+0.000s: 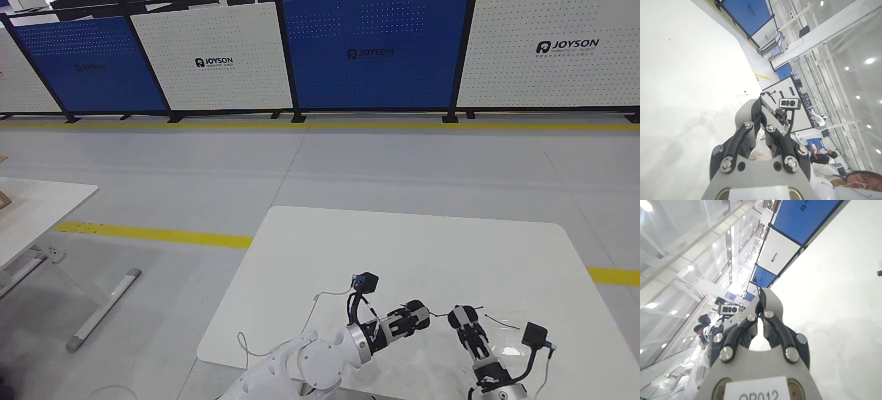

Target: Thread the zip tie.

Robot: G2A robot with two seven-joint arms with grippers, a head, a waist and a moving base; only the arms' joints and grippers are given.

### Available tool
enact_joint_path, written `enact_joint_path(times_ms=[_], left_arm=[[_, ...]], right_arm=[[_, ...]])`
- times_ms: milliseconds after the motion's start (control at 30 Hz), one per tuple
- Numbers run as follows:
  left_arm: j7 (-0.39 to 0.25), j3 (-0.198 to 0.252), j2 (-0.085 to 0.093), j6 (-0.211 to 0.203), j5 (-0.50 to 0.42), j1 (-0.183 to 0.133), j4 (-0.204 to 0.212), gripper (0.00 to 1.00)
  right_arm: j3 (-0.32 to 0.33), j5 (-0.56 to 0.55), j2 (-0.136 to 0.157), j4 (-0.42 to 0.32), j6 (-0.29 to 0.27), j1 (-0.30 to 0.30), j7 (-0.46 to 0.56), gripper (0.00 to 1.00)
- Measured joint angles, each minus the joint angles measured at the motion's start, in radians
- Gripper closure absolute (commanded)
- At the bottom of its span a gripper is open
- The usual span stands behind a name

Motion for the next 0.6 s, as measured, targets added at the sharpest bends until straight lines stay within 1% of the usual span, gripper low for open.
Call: enact_joint_path(times_ms=[133,300,600], left_arm=[[-0.006,-0.003,-0.002,0.006,-0.004,0.000,-0.005,1.00],[-0.007,0.000,-0.006,0.028,0.007,-0.004,-0.009,1.00],[-0.003,0.001,-0.011,0.032,0.016,-0.003,-0.010,1.00]], right_arm=[[0.007,0.008,0.000,-0.004,0.000,-0.003,-0.003,1.00],[0.012,0.005,0.000,-0.005,0.000,-0.006,-0.006,1.00],[0.006,-0.014,-0.002,-0.004,0.002,-0.005,-0.011,1.00]])
